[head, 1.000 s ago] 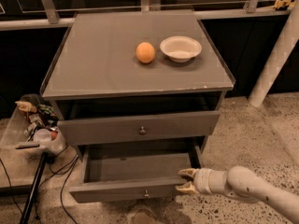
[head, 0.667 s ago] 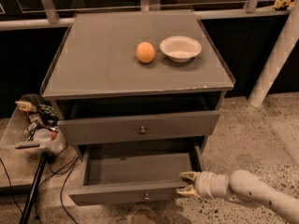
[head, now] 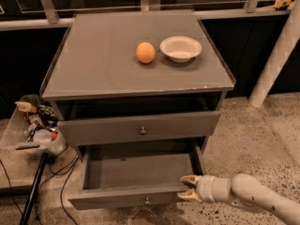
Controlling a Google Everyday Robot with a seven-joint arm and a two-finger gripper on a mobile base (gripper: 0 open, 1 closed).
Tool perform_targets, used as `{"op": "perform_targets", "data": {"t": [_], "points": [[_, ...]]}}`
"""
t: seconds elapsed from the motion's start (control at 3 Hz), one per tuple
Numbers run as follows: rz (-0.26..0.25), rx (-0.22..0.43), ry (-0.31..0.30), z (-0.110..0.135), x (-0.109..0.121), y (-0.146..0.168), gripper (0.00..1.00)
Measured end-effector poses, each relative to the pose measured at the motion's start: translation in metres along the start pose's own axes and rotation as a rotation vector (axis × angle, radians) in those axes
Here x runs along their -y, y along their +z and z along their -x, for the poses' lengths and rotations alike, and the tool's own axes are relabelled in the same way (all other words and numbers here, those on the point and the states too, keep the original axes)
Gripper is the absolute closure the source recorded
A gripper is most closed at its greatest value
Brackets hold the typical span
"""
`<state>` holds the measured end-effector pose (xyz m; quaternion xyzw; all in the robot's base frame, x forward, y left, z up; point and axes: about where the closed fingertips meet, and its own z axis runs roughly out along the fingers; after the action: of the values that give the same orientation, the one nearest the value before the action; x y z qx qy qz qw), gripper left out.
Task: Open middle drawer
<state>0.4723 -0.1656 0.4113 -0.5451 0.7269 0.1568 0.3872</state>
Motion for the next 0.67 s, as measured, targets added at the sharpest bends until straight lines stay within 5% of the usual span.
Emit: {"op": "perform_targets", "data": {"t": [0.67], "points": [[0.0,0.0,0.0,0.0,0.0,0.0,0.58]]}}
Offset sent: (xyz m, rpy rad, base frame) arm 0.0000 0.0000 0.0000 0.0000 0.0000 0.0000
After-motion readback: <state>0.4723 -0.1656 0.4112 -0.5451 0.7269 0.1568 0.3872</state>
